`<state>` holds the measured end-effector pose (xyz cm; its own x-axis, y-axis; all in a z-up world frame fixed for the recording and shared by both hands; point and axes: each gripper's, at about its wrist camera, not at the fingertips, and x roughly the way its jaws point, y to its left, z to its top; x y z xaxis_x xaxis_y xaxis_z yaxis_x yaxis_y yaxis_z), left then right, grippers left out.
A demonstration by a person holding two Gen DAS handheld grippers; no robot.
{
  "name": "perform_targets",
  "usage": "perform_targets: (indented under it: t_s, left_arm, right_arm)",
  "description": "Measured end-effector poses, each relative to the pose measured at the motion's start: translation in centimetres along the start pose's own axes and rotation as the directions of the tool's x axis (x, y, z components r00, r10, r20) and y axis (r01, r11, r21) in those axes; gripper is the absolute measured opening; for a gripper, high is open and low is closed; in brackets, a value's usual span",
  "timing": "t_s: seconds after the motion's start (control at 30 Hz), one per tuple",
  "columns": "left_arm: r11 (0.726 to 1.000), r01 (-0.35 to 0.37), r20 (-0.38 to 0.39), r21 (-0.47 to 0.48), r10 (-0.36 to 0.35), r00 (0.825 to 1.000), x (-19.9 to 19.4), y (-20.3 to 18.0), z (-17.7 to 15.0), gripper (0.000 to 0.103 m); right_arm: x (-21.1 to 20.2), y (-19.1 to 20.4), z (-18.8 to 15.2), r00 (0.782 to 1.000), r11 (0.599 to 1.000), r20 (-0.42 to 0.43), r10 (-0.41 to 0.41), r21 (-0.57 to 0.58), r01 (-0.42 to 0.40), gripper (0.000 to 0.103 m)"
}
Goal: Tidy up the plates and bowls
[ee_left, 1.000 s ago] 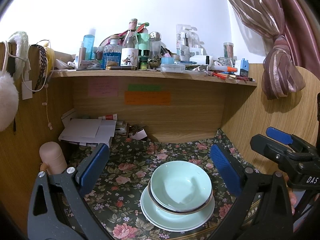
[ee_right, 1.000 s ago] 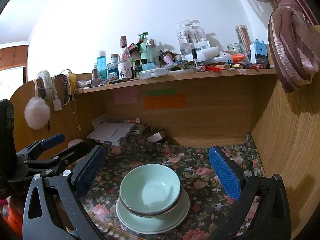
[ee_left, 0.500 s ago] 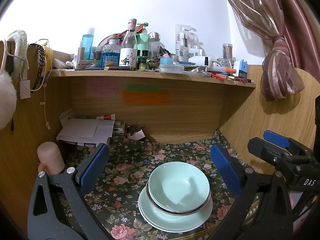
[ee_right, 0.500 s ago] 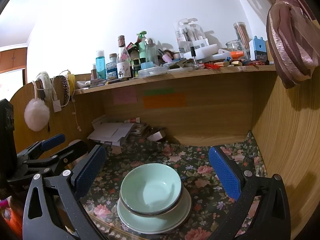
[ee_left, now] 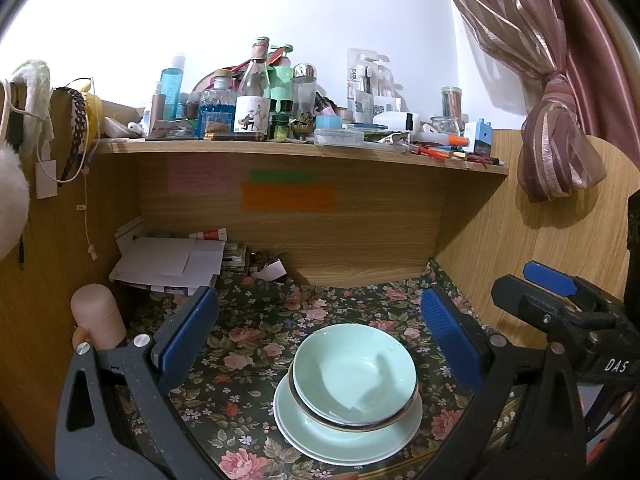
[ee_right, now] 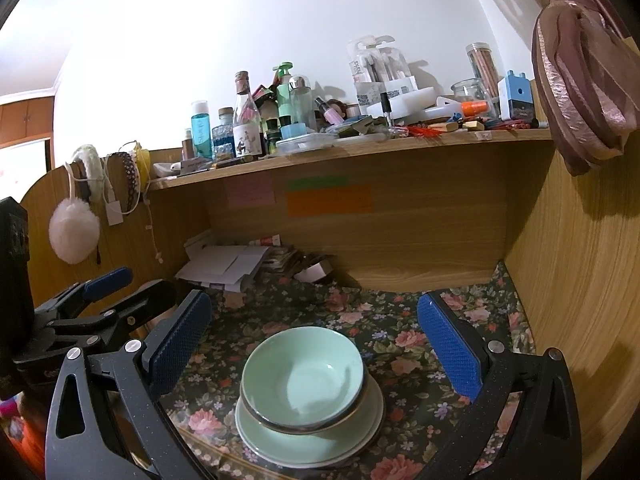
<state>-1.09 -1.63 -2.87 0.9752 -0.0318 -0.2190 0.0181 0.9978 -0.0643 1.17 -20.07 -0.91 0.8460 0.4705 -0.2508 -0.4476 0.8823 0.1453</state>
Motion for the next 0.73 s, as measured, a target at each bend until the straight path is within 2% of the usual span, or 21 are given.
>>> perform_targets:
  t_s: [0.73]
  left_arm:
    - [1.0, 0.001, -0.029, -0.013, -0.002, 1.0, 1.1, -0.1, -0.3, 0.103]
  right_arm:
    - [0.5, 0.1, -0.4, 1.0, 1.0, -0.014, -0.022, 0.022, 0.022, 0.103]
